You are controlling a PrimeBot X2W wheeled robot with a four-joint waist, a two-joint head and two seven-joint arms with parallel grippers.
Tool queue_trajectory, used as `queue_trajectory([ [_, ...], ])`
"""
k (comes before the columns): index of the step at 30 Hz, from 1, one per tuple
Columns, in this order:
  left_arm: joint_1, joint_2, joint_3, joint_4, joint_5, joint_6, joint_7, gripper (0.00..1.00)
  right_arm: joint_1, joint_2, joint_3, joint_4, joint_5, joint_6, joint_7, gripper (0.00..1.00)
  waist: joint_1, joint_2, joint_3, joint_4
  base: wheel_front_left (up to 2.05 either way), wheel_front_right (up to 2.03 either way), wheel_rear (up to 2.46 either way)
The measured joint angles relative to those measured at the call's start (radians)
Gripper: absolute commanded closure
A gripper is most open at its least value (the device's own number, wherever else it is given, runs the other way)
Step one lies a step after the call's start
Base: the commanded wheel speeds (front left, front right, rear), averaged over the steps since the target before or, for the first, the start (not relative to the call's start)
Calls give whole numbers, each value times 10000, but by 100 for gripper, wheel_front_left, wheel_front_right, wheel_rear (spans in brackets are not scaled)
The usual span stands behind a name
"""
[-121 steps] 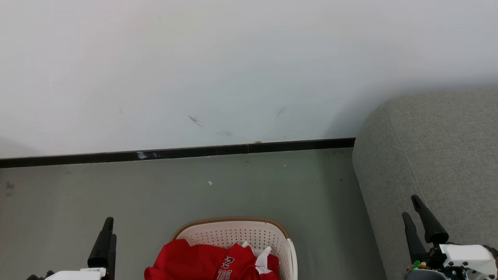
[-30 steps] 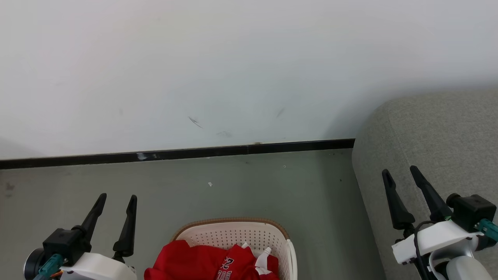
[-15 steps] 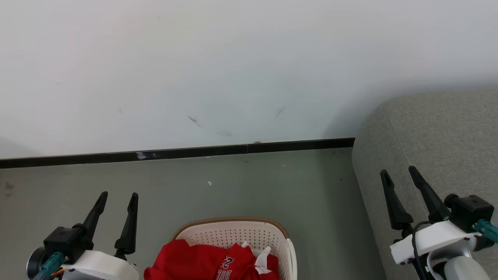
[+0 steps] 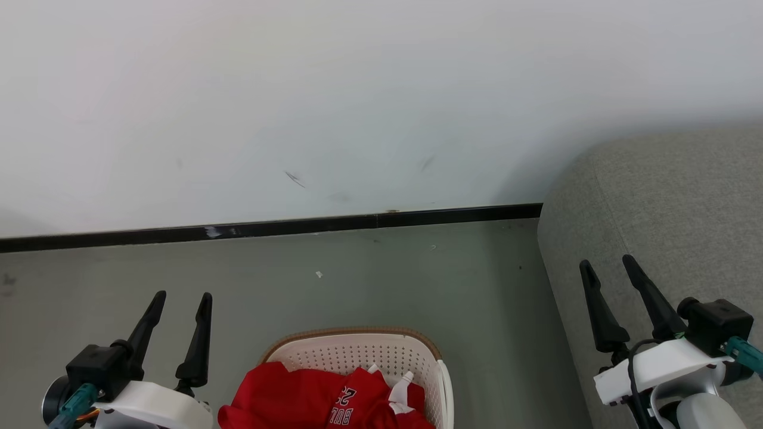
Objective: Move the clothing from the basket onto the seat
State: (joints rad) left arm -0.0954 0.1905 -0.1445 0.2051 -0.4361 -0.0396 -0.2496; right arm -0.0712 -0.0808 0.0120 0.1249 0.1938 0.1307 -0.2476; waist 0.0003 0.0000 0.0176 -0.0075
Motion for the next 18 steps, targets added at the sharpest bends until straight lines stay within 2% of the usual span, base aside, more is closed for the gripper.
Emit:
queue_trajectory([
  [18, -294, -17, -165, 353, -12, -263, 0, 0, -1, 69, 50, -17, 13, 2, 0, 0, 0, 0, 729, -127, 0, 0, 0],
])
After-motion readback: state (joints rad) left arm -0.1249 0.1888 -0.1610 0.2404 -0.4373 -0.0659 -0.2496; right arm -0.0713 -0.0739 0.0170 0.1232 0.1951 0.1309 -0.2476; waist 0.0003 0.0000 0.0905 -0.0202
